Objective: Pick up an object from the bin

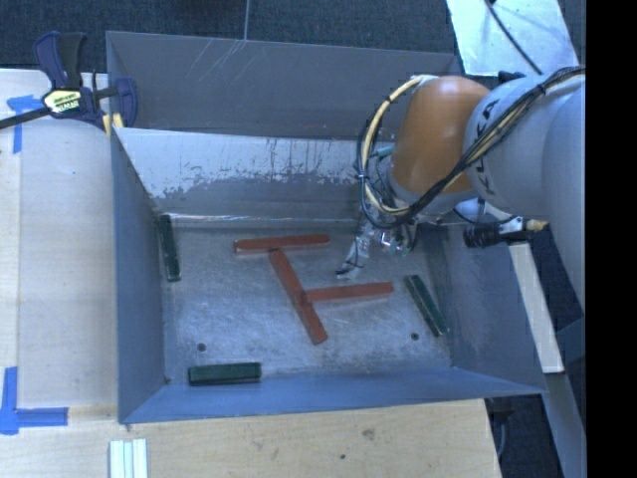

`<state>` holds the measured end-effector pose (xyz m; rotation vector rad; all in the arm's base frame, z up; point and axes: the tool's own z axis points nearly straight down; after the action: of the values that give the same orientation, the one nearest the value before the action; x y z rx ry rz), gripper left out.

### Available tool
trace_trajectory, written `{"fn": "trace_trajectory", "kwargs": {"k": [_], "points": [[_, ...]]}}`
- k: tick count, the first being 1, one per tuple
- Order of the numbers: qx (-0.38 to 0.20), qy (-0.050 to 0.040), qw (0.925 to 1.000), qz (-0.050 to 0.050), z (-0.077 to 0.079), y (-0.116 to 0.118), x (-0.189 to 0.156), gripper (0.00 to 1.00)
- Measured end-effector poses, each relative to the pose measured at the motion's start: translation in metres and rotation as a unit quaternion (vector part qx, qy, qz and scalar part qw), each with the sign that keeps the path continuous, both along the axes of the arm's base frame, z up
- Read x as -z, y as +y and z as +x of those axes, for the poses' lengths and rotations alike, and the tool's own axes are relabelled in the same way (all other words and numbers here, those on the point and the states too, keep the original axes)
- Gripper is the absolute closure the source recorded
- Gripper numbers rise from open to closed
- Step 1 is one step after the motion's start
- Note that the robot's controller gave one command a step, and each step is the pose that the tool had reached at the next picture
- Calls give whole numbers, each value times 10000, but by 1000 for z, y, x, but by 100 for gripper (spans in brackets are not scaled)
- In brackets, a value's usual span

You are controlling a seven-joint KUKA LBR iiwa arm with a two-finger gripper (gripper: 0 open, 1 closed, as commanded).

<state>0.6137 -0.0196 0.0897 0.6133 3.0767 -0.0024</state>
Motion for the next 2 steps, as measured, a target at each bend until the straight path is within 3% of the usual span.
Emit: {"fn": "trace_trajectory", "kwargs": {"k": [1, 2], "points": [[-655, 14, 9978, 17, -9, 65, 6, 0], [-634, 3, 9980, 10, -8, 63, 5, 100]]}}
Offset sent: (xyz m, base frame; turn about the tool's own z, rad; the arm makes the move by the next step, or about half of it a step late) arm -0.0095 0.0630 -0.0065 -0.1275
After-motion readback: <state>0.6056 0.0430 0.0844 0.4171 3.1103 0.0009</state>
